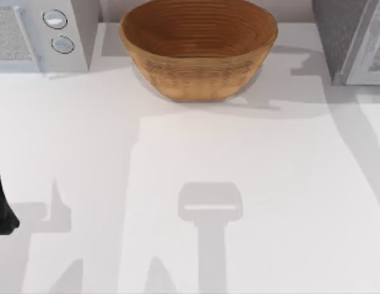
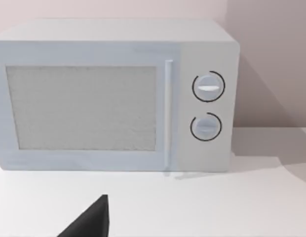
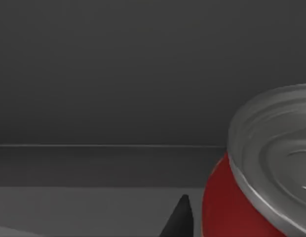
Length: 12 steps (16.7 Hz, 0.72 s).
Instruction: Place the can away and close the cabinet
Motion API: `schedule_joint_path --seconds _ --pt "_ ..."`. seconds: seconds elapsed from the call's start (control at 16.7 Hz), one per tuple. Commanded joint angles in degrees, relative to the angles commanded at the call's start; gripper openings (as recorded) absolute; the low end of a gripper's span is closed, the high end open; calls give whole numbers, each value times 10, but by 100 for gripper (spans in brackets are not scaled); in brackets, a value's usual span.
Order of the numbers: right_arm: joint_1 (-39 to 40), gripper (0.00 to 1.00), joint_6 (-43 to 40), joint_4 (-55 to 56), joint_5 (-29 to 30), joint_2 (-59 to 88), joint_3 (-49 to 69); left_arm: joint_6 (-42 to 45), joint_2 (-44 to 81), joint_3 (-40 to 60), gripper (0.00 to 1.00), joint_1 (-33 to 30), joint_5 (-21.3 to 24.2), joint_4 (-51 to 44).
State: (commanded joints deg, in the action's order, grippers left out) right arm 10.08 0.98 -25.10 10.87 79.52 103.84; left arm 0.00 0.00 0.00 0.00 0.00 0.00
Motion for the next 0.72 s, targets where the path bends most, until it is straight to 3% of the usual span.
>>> schedule_joint_path --seconds 0.72 --pt "-38 0 -1 -118 -30 341 473 0 0 0 100 0 0 0"
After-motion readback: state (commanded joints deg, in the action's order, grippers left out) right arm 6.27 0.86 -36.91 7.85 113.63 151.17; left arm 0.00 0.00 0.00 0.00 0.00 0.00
